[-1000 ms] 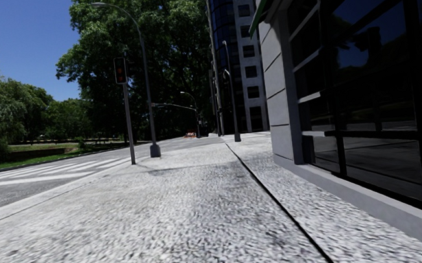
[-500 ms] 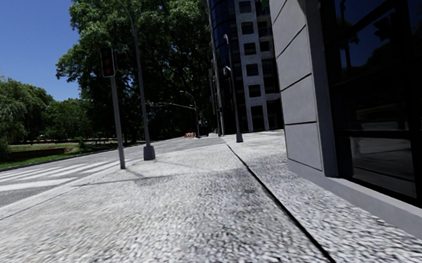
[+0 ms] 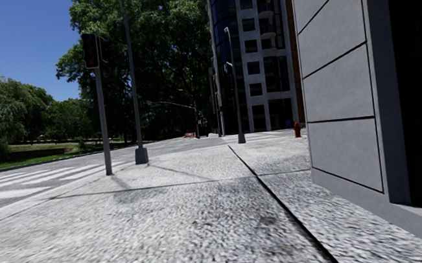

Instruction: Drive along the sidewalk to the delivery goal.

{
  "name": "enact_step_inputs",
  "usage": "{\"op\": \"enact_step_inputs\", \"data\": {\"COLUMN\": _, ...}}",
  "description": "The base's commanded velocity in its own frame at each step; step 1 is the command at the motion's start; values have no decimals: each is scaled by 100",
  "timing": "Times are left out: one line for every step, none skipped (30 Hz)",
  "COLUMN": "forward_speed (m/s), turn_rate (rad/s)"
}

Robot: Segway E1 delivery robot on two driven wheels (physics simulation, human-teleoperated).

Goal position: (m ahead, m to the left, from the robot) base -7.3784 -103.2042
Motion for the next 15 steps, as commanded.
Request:
{"op": "enact_step_inputs", "data": {"forward_speed": 200, "turn_rate": 0}}
{"op": "enact_step_inputs", "data": {"forward_speed": 200, "turn_rate": 0}}
{"op": "enact_step_inputs", "data": {"forward_speed": 200, "turn_rate": 0}}
{"op": "enact_step_inputs", "data": {"forward_speed": 200, "turn_rate": 0}}
{"op": "enact_step_inputs", "data": {"forward_speed": 200, "turn_rate": 0}}
{"op": "enact_step_inputs", "data": {"forward_speed": 200, "turn_rate": 0}}
{"op": "enact_step_inputs", "data": {"forward_speed": 200, "turn_rate": 0}}
{"op": "enact_step_inputs", "data": {"forward_speed": 200, "turn_rate": 0}}
{"op": "enact_step_inputs", "data": {"forward_speed": 200, "turn_rate": 0}}
{"op": "enact_step_inputs", "data": {"forward_speed": 200, "turn_rate": 0}}
{"op": "enact_step_inputs", "data": {"forward_speed": 200, "turn_rate": 0}}
{"op": "enact_step_inputs", "data": {"forward_speed": 200, "turn_rate": 0}}
{"op": "enact_step_inputs", "data": {"forward_speed": 200, "turn_rate": 0}}
{"op": "enact_step_inputs", "data": {"forward_speed": 200, "turn_rate": -12}}
{"op": "enact_step_inputs", "data": {"forward_speed": 200, "turn_rate": -23}}
